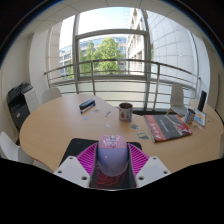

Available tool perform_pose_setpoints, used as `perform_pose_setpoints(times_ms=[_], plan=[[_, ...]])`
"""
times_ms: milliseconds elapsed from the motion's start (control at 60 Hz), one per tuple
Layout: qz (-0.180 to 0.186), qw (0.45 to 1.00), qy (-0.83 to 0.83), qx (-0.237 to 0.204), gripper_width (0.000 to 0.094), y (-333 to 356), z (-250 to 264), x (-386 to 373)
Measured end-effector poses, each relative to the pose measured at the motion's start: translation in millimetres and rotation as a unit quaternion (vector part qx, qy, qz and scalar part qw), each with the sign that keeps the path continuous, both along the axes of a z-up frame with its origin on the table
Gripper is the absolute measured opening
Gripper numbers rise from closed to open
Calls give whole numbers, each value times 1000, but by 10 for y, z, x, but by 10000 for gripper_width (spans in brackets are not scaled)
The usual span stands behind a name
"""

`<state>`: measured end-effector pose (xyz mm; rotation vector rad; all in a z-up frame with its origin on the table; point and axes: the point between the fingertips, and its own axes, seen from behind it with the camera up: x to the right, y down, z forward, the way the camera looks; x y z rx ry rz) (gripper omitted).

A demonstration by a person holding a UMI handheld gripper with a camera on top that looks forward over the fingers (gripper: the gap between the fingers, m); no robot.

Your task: Arrange mouse

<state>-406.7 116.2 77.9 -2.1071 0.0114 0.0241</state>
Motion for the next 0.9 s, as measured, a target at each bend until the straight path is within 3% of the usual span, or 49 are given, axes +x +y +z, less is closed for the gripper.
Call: perform_pose_setpoints(times_ms=[167,283,400,650,900], plan=[[-20,996,9,-81,516,81,-962,-289],[-29,994,8,-106,581,-21,-1001,-364],[-36,995,-10,-96,861,-139,-766,-301],[-54,996,-42,-59,843,-670,78,-464],[-79,994,-67,-20,842,-1782,854,-764]])
